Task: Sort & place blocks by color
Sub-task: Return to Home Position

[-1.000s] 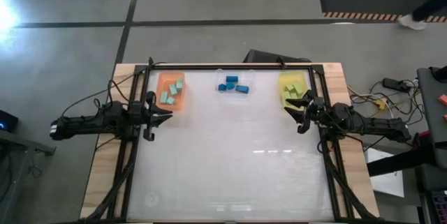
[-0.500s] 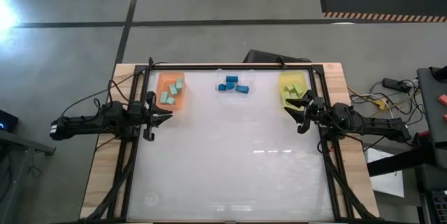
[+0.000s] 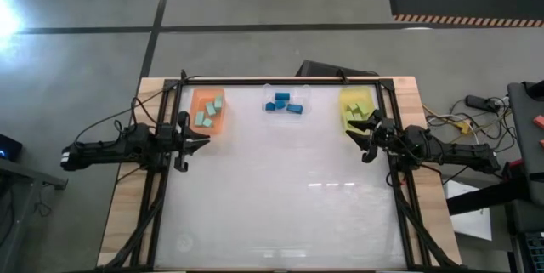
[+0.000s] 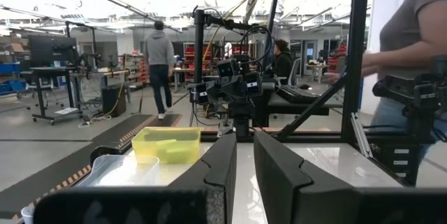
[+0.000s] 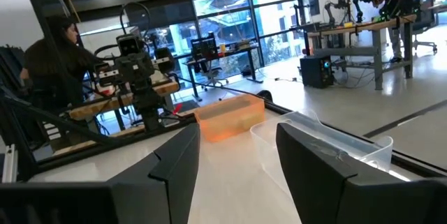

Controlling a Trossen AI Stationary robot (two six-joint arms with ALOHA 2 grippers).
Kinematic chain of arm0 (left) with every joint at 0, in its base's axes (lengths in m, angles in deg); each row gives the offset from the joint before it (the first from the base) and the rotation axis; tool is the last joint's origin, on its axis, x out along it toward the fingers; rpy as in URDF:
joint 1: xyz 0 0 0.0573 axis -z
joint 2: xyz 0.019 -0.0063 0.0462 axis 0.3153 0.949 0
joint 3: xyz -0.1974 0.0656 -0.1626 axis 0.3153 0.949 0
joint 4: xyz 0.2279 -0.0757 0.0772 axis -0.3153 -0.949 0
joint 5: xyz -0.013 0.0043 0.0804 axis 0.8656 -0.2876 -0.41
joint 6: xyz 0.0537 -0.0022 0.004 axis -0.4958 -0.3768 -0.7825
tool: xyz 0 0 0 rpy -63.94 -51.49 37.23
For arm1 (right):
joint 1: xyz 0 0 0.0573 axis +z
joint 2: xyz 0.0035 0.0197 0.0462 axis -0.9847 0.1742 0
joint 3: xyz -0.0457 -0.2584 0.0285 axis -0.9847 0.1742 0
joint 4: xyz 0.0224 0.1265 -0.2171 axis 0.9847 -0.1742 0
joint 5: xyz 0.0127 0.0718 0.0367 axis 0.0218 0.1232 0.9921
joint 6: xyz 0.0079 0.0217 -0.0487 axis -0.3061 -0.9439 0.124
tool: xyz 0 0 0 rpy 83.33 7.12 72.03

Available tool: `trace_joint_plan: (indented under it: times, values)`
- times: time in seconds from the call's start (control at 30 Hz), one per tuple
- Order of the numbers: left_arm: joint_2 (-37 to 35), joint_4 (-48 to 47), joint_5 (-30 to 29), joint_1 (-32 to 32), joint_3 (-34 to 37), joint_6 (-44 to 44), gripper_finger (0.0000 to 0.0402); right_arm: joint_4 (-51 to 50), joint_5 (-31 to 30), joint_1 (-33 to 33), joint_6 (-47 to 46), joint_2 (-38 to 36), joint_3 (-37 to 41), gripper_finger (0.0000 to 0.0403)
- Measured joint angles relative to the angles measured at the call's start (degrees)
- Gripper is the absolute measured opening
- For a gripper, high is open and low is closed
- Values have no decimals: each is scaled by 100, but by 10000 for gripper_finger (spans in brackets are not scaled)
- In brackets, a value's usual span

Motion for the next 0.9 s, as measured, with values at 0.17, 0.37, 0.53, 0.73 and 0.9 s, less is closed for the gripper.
trace_joint_plan:
  times: [0.17, 0.37, 0.53, 0.73, 0.9]
  values:
    - [0, 0, 0, 1, 0, 0, 35, 1, 0, -1, 2, 0, 0, 184]
    - [0, 0, 0, 1, 0, 0, 35, 2, 0, -1, 2, 0, 0, 183]
    - [0, -1, 1, 0, 0, 1, 35, -1, 0, 2, 2, 0, 0, 185]
    - [0, 0, 0, 0, 0, 0, 35, 1, 0, 1, 0, 0, 0, 181]
    - [0, 0, 1, 0, 0, 1, 35, -1, 1, 1, 2, 0, 0, 182]
